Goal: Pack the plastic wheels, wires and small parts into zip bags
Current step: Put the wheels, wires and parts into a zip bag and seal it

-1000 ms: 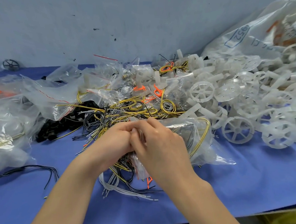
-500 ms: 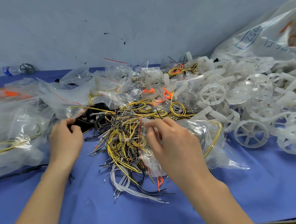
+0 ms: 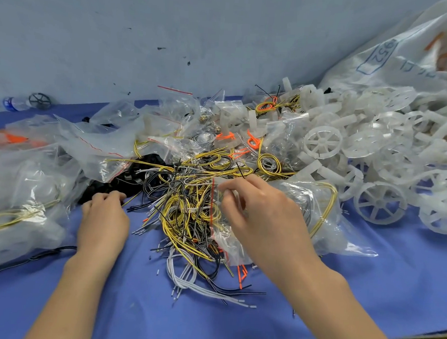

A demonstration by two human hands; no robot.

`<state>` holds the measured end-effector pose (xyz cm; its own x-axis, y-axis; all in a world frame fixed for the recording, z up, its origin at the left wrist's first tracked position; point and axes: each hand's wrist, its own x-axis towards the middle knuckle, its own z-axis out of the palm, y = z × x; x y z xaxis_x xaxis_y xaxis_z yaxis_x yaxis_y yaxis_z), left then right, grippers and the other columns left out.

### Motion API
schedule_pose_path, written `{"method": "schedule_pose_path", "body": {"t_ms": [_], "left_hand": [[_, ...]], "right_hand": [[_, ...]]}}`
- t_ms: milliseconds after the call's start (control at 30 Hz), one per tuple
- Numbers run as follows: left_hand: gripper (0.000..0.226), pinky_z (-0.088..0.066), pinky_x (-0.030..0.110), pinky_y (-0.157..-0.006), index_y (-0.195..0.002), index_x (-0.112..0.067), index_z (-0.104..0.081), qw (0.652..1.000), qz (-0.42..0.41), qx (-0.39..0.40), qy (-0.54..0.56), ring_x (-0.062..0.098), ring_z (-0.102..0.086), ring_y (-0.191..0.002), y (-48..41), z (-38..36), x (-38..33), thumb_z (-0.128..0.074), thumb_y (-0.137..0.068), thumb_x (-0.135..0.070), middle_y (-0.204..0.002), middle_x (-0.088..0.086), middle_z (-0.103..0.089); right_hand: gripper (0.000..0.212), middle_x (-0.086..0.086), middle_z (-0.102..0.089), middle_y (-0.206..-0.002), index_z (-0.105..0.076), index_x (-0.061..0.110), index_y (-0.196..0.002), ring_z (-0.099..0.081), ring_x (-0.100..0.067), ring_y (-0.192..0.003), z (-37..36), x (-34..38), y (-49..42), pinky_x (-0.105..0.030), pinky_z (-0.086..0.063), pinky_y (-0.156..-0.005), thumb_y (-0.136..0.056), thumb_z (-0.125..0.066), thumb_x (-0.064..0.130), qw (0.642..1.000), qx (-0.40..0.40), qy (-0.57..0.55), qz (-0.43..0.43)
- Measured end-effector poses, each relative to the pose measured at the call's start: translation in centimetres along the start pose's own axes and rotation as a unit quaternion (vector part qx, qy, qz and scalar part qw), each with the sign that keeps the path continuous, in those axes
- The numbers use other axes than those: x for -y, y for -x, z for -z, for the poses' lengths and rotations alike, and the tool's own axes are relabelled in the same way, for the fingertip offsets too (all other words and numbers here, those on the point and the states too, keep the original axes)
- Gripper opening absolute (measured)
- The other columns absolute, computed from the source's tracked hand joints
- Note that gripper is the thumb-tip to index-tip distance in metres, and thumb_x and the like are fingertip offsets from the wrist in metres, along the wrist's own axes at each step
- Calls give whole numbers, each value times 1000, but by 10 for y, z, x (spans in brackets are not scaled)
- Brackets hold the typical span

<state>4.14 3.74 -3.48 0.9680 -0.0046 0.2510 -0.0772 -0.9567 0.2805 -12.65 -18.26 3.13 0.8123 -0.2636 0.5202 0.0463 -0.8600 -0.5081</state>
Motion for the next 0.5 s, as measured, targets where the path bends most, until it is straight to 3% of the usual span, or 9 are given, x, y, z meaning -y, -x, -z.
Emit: {"method": "schedule_pose_path", "body": {"t_ms": [367,500], "left_hand": [[36,-43,47,-85,-120,-6,-63,997,-35,-42,57,43,-52,-106,0,2,-7,-42,-92,3,-119,25,-57],[32,-43,48,-89,-122,-6,-62,994,-44,-50,87,44,-51,-107,0,6,-10,-46,-95,-3,-120,25,-57]], "right_hand": [[21,14,-62,-96,-67,35,-105,-61,-14,-74,4,-2,1,-37,-52,-63,-99,-47,36,1000,17,-10,3],[20,17,-58,-91,-67,35,-103,-56,-10,-73,4,-5,-1,-35,-50,-65,-98,-48,36,999,15,-29,-9]]}}
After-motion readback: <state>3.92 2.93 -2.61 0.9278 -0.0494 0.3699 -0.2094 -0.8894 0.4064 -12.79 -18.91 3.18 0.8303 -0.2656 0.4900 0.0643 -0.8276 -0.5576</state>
